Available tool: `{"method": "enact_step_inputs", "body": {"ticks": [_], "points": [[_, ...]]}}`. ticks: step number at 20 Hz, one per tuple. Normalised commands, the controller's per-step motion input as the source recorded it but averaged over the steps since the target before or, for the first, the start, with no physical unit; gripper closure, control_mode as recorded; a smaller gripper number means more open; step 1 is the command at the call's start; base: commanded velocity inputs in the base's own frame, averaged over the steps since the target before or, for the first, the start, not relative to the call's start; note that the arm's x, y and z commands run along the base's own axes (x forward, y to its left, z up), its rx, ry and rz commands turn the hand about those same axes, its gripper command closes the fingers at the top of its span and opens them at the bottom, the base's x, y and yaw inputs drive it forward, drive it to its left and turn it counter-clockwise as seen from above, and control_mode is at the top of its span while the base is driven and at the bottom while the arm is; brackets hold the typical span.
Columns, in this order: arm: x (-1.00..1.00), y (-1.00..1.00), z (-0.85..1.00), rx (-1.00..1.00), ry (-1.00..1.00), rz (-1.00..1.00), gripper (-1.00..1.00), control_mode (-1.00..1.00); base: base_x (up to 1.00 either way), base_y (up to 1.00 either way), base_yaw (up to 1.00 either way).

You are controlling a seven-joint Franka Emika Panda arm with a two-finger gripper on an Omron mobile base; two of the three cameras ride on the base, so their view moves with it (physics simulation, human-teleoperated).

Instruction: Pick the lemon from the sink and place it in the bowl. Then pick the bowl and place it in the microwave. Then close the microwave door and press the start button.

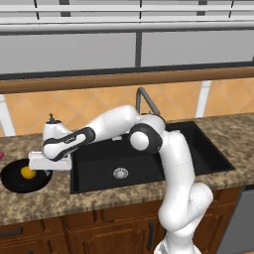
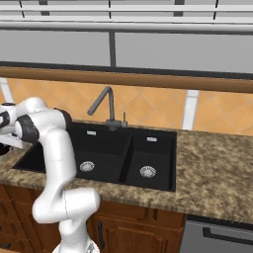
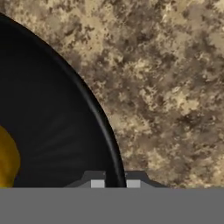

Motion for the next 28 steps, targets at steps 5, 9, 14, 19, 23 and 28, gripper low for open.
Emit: {"method": "enact_step_inputs", "body": {"ticks": [5,9,14,19,23,28], "points": [[-0.57,-0.09,0.02,0.00,-0.14,-0.01,1.00,-1.00,0.00,0.00,0.00],[-0.80,-0.43,0.36,0.03,-0.13,-0.05,1.00,-1.00,0.00,0.00,0.00],[-0.78,-0.55,0.47,0.04,-0.09,-0.18,1.00,-1.00,0.00,0.00,0.00],[-0.50,-0.62,0.56,0.07,0.00,-0.30,1.00,-1.00,0.00,0.00,0.00],[-0.34,-0.68,0.65,0.09,0.00,-0.41,1.00,-1.00,0.00,0.00,0.00],[-0.15,-0.71,0.61,0.04,0.05,-0.52,1.00,-1.00,0.00,0.00,0.00]]}}
